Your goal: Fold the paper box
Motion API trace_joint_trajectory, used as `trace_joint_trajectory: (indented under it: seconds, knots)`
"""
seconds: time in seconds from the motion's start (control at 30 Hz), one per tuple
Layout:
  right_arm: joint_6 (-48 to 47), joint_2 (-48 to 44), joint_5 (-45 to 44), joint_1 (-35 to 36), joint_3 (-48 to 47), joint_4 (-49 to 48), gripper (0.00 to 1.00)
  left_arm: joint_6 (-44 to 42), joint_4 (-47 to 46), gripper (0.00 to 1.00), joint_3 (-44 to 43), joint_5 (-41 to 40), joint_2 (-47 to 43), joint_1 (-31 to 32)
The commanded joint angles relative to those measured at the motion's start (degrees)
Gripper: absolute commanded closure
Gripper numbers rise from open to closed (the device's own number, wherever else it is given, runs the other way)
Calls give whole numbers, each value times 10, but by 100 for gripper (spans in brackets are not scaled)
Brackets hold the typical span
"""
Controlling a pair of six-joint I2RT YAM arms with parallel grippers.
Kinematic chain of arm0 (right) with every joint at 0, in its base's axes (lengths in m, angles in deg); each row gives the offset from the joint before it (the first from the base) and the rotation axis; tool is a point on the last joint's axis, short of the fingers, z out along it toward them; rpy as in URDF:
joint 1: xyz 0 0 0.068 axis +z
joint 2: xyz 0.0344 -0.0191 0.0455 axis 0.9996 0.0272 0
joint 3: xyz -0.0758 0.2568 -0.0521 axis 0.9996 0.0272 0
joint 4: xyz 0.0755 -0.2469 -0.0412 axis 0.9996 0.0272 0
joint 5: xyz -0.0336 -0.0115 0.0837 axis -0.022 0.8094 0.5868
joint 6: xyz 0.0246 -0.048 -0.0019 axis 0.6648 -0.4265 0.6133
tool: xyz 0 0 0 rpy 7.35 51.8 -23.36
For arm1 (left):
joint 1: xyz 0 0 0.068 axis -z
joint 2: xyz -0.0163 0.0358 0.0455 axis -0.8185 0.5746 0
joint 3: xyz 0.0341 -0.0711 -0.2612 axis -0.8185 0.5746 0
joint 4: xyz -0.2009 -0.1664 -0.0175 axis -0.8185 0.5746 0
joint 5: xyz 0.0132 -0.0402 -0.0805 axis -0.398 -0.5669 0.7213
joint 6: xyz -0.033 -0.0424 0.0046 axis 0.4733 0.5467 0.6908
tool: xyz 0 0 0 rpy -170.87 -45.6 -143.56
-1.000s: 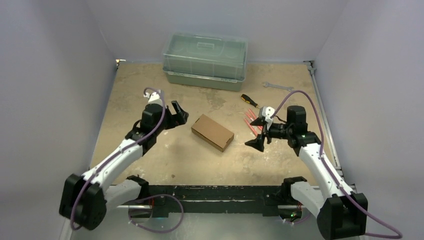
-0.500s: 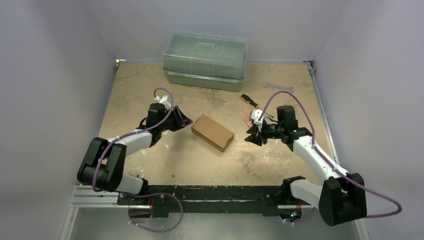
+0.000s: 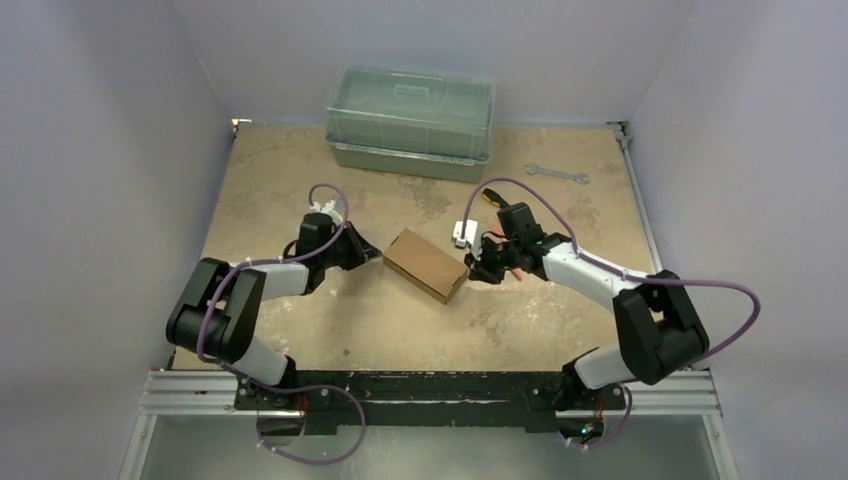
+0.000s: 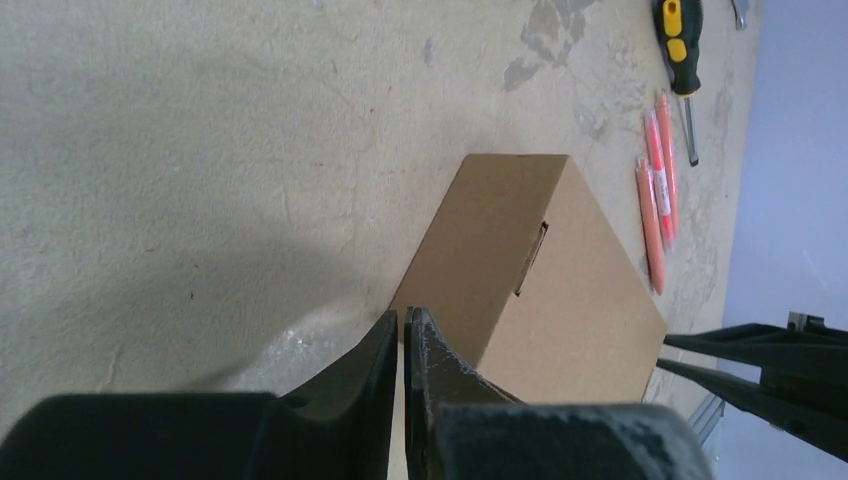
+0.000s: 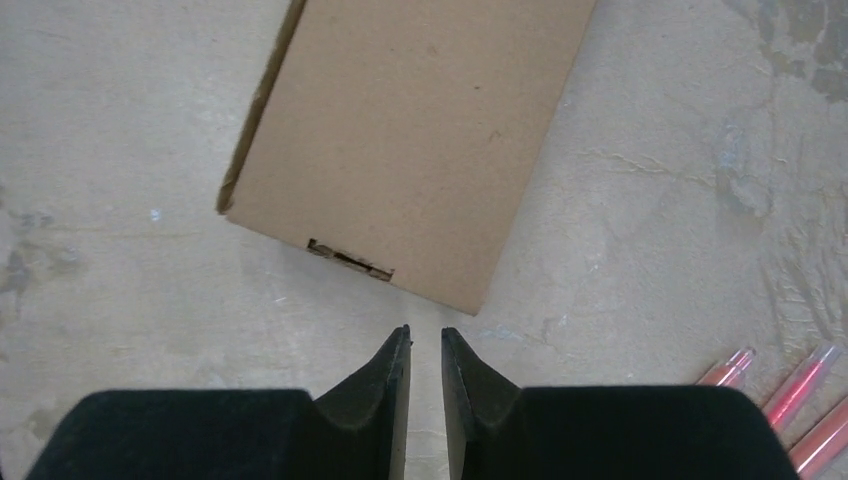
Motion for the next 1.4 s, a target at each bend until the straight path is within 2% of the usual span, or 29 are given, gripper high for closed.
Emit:
trace_joint_trajectory:
  seconds: [0.0,0.13,0.37,0.47,0.57,0.7,0.83,0.93,1.03,1.17,1.37]
  knots:
    - [31,22,-71,10,-34,-31,80,5,-36,95,-7,51,23,11]
    - [44,19,-87,10,-21,-57,78,4,-37,96,-11,62,39,48]
    - [37,16,-106,6,-10,-57,72,31,-27,97,10,9,1,129]
    - [20,1,-104,-17,-12,-39,67,55,-19,96,53,-34,-60,138]
    - [0,-30,-71,-65,-6,-19,62,65,35,94,83,-87,-156,138]
    - [-12,-88,-21,-119,13,5,52,71,122,80,89,-119,-274,138]
    - [21,-145,107,-171,23,9,36,88,150,57,87,-96,-333,138]
    - [60,-160,205,-205,23,10,19,112,104,41,96,-50,-334,138]
    - [109,-168,244,-215,30,-9,2,121,96,36,84,-27,-304,137]
    - [164,-156,268,-224,35,-30,1,111,108,35,49,-14,-243,138]
    - [346,-116,263,-225,54,-121,1,66,113,34,20,-23,-187,138]
